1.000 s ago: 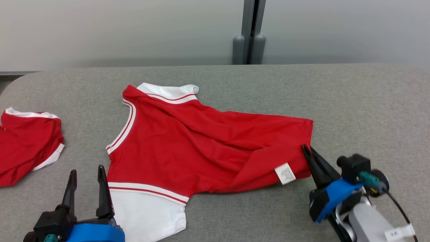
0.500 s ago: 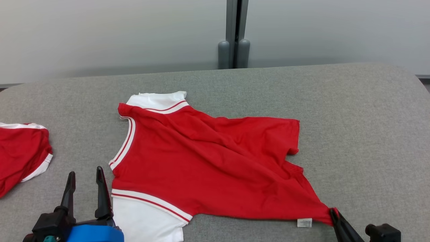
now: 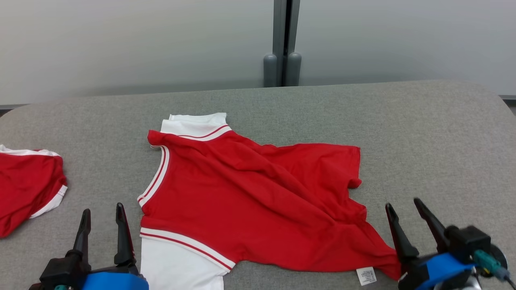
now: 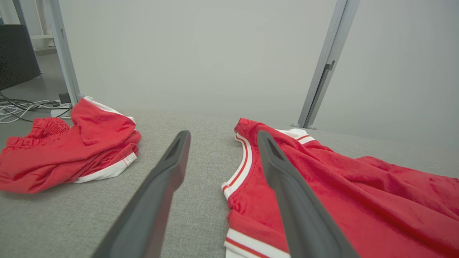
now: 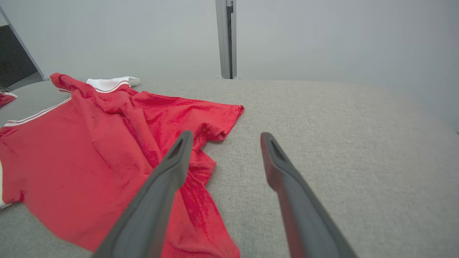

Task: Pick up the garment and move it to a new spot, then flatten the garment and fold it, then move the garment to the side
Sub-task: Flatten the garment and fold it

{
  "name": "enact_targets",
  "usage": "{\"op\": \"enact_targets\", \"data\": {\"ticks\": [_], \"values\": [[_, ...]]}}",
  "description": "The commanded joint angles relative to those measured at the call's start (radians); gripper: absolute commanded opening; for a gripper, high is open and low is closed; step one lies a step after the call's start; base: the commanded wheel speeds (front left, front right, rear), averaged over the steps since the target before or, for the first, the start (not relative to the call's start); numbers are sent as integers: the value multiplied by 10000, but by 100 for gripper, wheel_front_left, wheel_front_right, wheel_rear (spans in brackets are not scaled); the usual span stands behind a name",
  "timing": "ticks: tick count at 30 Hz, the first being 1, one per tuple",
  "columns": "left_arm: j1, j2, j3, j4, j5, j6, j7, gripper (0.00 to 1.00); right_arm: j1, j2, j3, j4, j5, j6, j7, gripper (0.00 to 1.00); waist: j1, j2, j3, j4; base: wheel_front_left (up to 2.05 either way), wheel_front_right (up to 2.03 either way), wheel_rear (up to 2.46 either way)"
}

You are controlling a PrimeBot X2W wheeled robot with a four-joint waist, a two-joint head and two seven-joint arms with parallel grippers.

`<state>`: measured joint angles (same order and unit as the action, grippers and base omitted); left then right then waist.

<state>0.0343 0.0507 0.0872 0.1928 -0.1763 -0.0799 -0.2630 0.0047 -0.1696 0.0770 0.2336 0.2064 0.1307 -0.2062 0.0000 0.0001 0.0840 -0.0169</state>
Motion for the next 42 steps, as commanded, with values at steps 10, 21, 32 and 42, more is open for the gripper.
{"op": "enact_targets", "data": {"ticks": [10, 21, 32, 42], "values": [[-315, -9, -10, -72, 101, -65, -25, 100, -3778, -593, 716, 1020, -677, 1, 1435, 100, 0, -1, 406, 312, 0, 0, 0], [-708, -11, -209, -5, 41, -77, -25, 100, -6196, -949, 1018, 4802, -792, 1, 2023, 100, 0, -1, 847, 936, 0, 0, 0], [-1121, -10, -471, 53, -57, -125, -25, 100, -7316, -944, 1036, 7860, -727, 1, 1930, 100, 0, -1, 1476, 1450, 0, 0, 0], [-1367, -8, -533, 147, -125, -88, -25, 100, -7687, -458, 1519, 9362, -338, 10, 1896, 43, 0, -1, 1677, 1594, 0, 0, 0]]}}
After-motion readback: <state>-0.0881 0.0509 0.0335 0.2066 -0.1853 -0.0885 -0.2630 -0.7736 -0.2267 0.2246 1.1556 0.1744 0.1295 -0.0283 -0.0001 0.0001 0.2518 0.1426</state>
